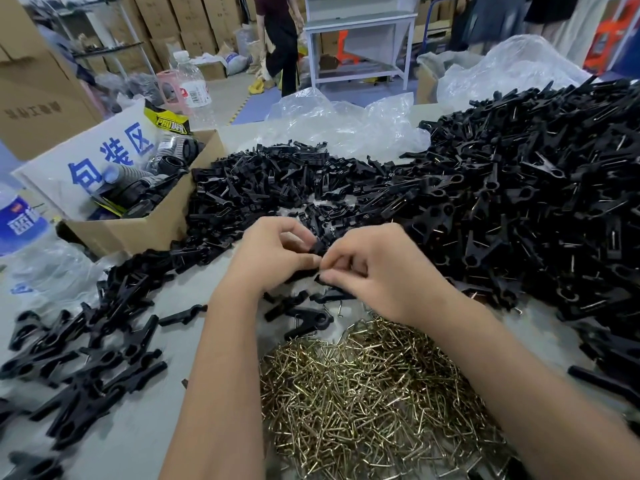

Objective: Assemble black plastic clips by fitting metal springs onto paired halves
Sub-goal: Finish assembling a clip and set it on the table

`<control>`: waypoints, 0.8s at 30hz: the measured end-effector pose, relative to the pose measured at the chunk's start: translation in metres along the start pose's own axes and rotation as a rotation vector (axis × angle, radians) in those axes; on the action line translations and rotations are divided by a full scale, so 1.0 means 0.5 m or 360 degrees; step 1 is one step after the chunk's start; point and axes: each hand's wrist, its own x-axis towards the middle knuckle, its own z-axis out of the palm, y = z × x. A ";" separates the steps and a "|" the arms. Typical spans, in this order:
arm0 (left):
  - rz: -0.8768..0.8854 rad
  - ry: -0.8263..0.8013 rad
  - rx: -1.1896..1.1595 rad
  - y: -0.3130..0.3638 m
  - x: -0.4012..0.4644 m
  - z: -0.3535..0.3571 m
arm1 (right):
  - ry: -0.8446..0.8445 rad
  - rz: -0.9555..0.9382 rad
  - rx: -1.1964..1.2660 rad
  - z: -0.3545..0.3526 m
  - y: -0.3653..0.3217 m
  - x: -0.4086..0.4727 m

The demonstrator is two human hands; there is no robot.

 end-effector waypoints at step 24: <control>-0.0164 0.0142 -0.0500 -0.019 0.009 0.008 | -0.0654 -0.0131 -0.0442 0.048 -0.055 -0.003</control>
